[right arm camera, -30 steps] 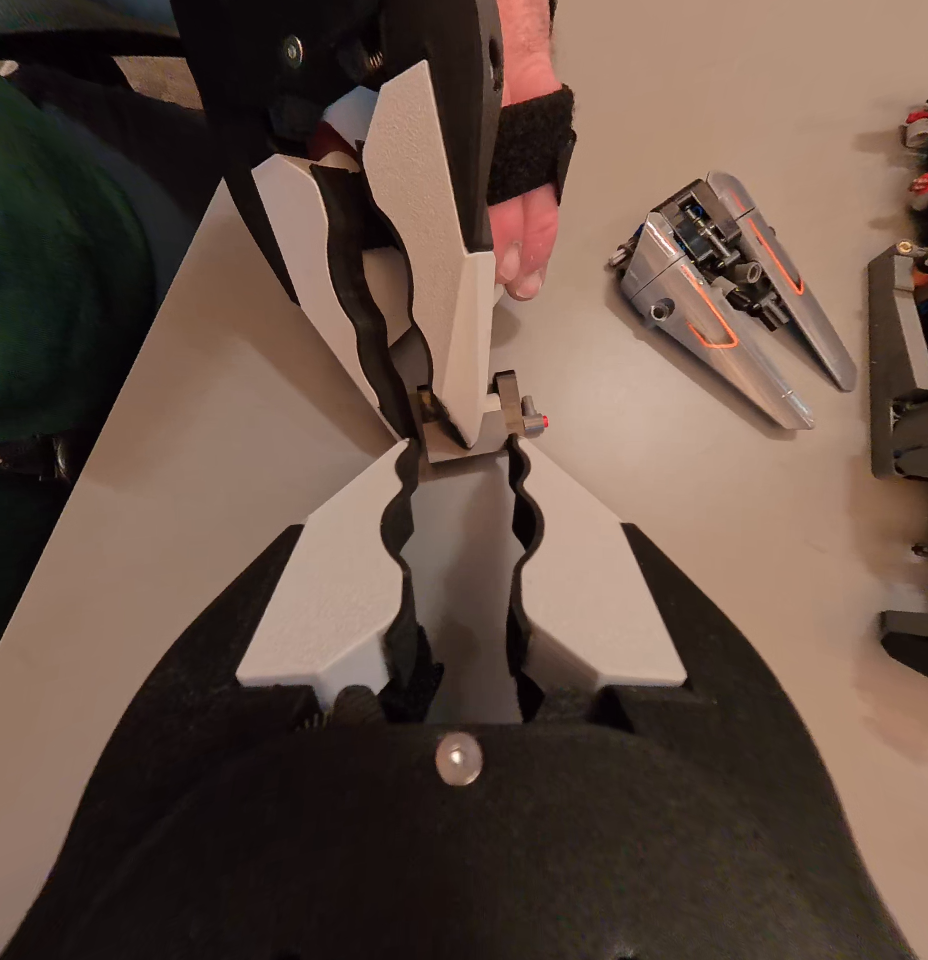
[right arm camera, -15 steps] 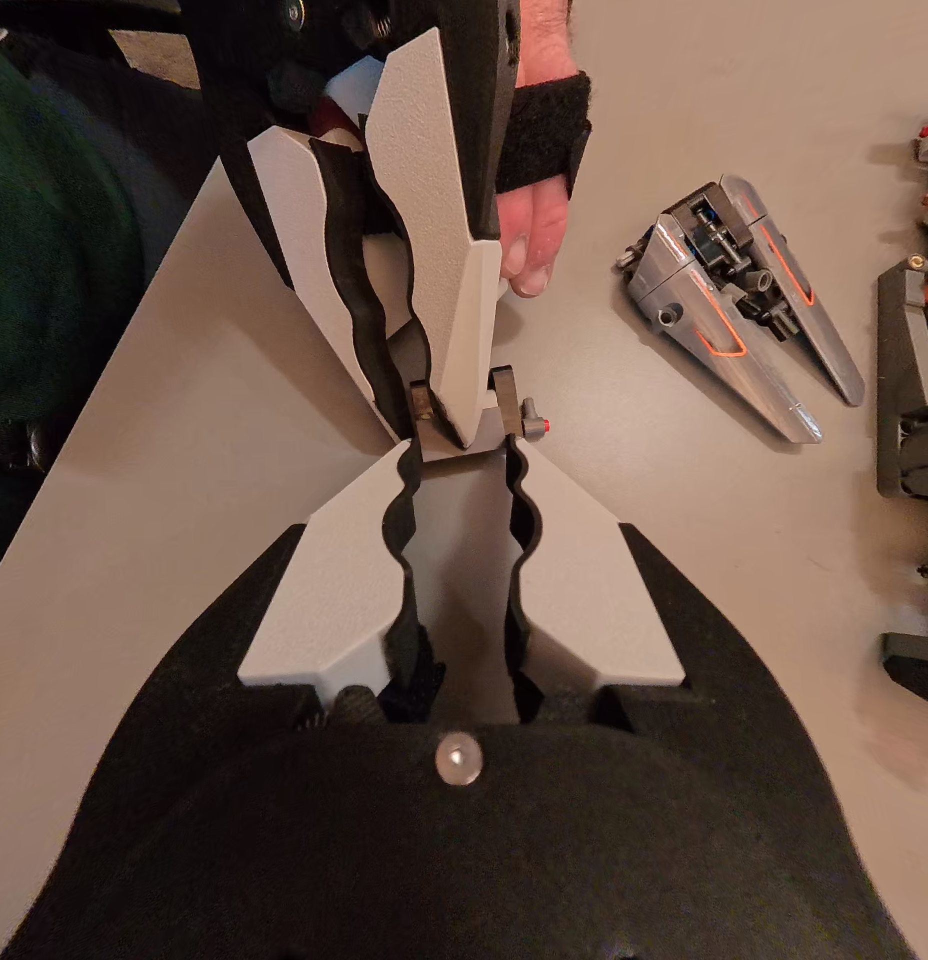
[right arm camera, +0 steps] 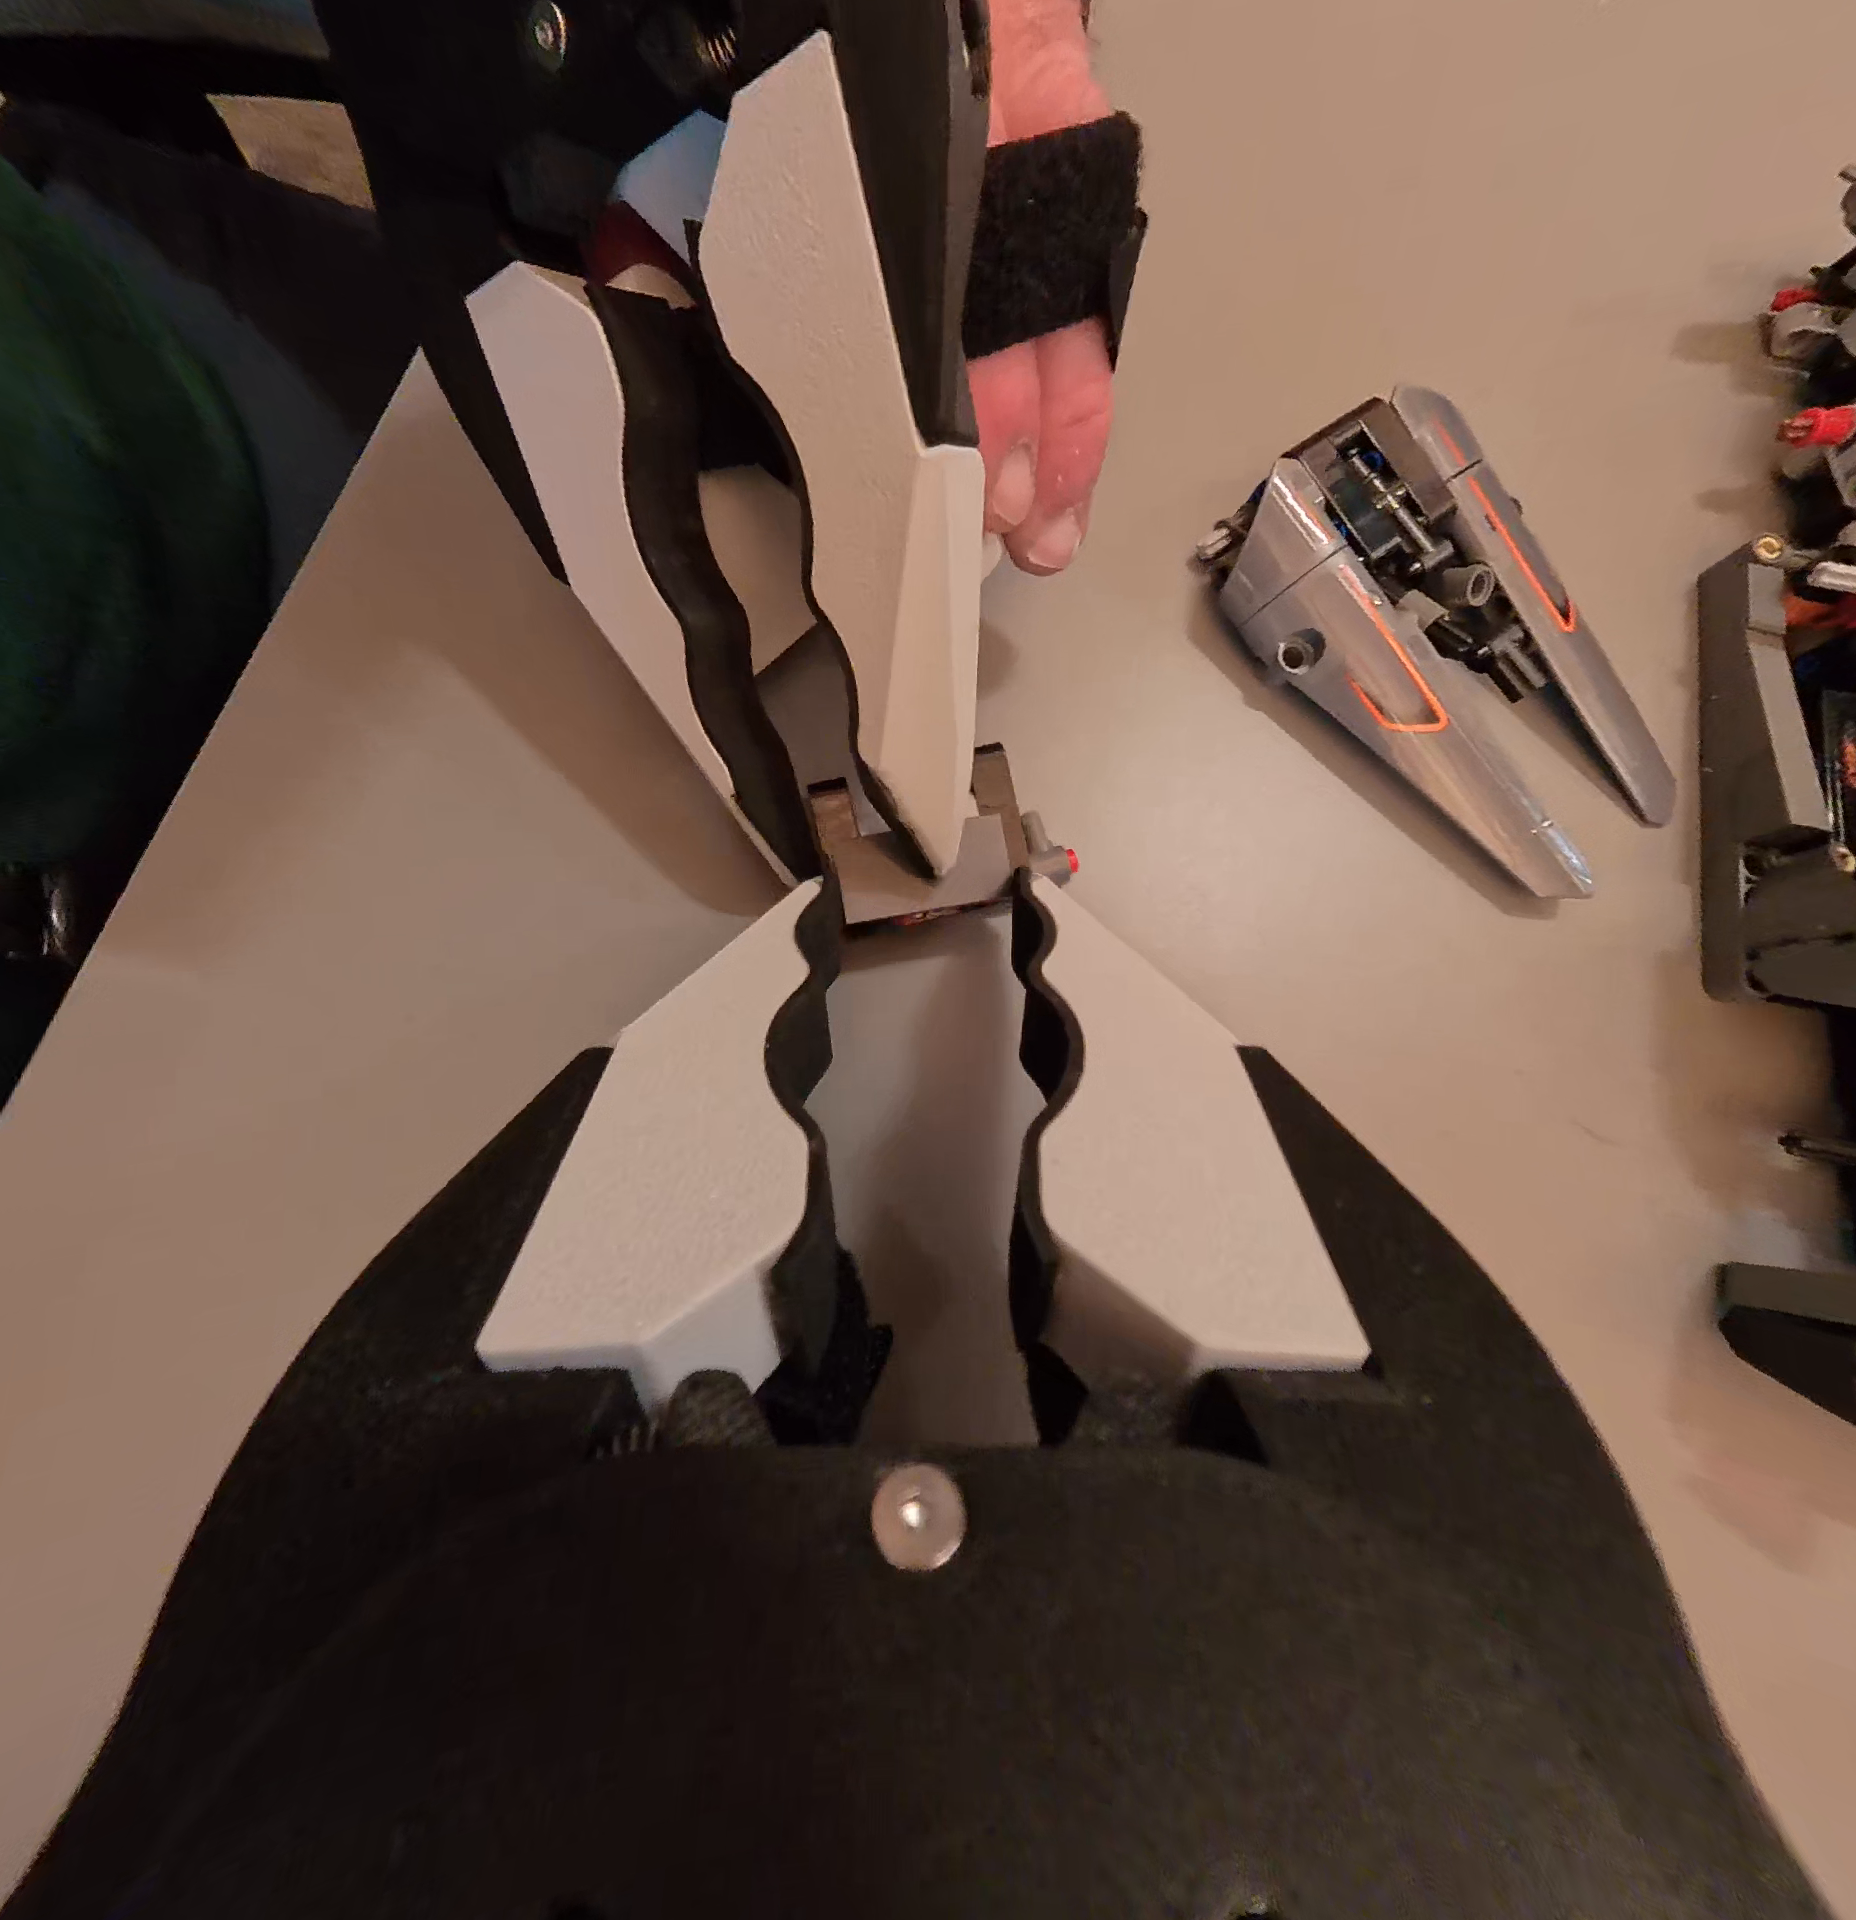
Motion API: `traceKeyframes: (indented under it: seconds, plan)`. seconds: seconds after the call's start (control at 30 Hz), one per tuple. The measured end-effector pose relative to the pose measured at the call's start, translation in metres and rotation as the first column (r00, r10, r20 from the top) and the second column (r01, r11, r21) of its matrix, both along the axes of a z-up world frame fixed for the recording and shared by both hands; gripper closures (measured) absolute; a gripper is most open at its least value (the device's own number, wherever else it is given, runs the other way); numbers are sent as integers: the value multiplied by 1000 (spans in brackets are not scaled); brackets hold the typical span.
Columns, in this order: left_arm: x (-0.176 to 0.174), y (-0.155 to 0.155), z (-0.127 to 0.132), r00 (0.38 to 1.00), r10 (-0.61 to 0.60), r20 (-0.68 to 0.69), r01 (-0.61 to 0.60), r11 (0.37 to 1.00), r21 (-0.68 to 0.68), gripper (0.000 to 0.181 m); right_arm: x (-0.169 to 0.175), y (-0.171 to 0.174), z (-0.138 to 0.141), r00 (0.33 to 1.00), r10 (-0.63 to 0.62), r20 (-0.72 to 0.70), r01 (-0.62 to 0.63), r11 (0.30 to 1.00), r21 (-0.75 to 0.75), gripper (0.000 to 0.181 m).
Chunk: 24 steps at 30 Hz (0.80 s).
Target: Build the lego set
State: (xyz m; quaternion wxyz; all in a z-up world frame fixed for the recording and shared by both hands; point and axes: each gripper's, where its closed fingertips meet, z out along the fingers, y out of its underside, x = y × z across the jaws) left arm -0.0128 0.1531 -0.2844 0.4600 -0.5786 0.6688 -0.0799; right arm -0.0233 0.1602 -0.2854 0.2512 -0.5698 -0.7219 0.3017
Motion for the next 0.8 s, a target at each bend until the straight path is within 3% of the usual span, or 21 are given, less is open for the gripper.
traceKeyframes:
  seconds: [0.43,0.8]
  plan:
    - [-5,7,1,999,29,-31,-27,998,51,153,-4,1,-3,1000,17,-1,-17,1000,-18,150]
    - [-14,15,9,987,155,51,-151,986,-69,141,-4,4,-4,1000,-13,-10,12,998,-58,151]
